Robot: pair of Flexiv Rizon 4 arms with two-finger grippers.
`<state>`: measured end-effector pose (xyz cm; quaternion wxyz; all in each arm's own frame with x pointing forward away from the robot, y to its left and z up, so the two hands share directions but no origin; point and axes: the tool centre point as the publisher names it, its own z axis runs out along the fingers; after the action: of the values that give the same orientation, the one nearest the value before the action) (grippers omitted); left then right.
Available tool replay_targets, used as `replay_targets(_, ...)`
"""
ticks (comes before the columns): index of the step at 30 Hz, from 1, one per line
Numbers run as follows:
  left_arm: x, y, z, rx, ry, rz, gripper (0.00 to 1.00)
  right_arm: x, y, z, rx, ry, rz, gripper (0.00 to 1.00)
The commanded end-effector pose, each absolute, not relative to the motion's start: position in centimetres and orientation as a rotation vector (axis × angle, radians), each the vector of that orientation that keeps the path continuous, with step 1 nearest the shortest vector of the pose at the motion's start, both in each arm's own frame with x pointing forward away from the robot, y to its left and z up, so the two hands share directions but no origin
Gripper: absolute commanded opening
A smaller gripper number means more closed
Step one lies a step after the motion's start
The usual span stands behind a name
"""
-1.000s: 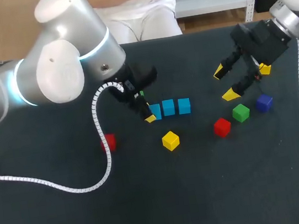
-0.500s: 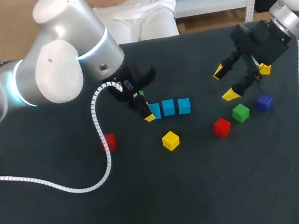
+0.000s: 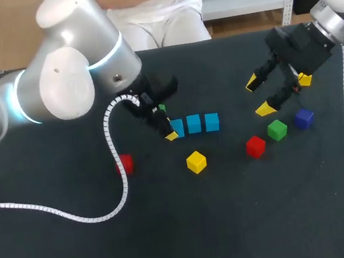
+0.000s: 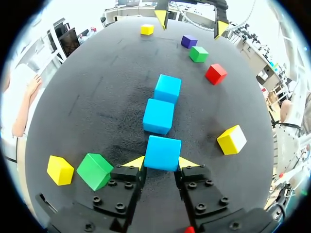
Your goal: Place the blue cubes, place green cubes on the blue cubes, place the yellow cubes on the green cubes, then place the red cubes on the yellow cubes, and place purple cube on the red cubes.
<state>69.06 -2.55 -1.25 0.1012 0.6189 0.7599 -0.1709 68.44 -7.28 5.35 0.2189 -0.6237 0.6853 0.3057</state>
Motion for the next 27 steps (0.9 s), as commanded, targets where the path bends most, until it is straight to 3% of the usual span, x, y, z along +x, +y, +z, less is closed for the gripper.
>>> replay_targets(1, 69.23, -2.54, -1.33, 1.832, 2.244, -0.507, 0.0, 68.31, -7.32, 5.37, -1.724, 1.895, 0.844, 1.0)
replay_targets(18, 69.43, -2.75, -1.45, 1.833, 2.246, -0.503, 0.0, 68.31, -7.32, 5.37, -1.724, 1.895, 0.844, 1.0)
replay_targets(21, 69.45, -2.76, -1.46, 1.834, 2.246, -0.503, 0.05, 68.31, -7.32, 5.37, -1.724, 1.895, 0.844, 1.0)
replay_targets(22, 69.45, -2.76, -1.46, 1.834, 2.246, -0.503, 0.12, 68.31, -7.32, 5.37, -1.724, 1.895, 0.844, 1.0)
replay_targets(23, 69.46, -2.77, -1.46, 1.835, 2.245, -0.503, 0.33, 68.31, -7.32, 5.37, -1.724, 1.895, 0.844, 1.0)
replay_targets(24, 69.46, -2.77, -1.45, 1.835, 2.245, -0.503, 0.57, 68.31, -7.32, 5.37, -1.724, 1.895, 0.844, 1.0)
replay_targets(25, 69.46, -2.77, -1.45, 1.835, 2.245, -0.502, 0.92, 68.31, -7.32, 5.37, -1.724, 1.895, 0.844, 1.0)
replay_targets(26, 69.45, -2.78, -1.44, 1.833, 2.246, -0.503, 1.0, 68.31, -7.32, 5.37, -1.724, 1.895, 0.844, 1.0)
replay_targets(27, 69.45, -2.78, -1.44, 1.831, 2.246, -0.504, 1.0, 68.31, -7.32, 5.37, -1.724, 1.895, 0.844, 1.0)
